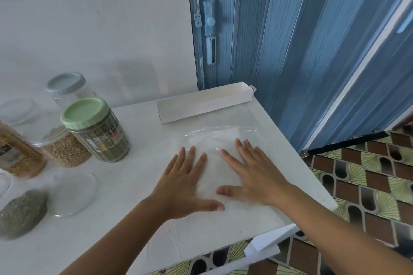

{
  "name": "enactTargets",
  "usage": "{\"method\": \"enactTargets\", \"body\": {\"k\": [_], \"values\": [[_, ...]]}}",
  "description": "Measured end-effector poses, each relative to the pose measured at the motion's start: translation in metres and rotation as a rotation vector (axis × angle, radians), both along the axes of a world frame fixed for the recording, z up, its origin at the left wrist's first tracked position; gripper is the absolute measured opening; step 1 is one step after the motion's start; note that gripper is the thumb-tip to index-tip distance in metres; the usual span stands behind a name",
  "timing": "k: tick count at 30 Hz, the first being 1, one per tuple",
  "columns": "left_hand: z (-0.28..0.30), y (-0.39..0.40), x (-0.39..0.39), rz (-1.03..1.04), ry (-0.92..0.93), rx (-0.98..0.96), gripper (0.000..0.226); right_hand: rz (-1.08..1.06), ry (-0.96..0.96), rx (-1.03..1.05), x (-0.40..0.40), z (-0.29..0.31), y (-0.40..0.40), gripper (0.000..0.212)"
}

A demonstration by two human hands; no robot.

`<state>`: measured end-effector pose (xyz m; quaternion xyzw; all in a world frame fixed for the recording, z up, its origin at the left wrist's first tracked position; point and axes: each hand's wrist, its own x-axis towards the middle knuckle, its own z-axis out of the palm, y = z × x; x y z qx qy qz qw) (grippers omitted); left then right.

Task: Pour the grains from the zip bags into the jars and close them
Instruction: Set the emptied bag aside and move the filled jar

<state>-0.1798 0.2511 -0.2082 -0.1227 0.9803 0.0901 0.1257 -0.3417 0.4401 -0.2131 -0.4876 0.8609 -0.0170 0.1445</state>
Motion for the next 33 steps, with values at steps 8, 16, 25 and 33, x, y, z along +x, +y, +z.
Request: {"method": "enactTargets", "body": {"k": [8,16,25,33], "values": [[-0.006,-0.001,-0.001,-0.007,0.025,-0.002,0.143,-0.002,0.023,0.006,0.003,0.003,0.002,0.106],[-0.007,-0.001,-0.002,-0.002,0.037,0.007,0.143,-0.016,0.026,0.013,0.003,0.000,0.001,0.105],[-0.007,-0.001,-0.002,-0.005,0.031,0.000,0.138,-0.018,0.041,0.004,0.004,0.000,0.002,0.111],[0.008,-0.003,0.009,0.056,0.111,0.162,0.125,-0.001,-0.005,0.109,0.002,0.010,-0.001,0.112]]}}
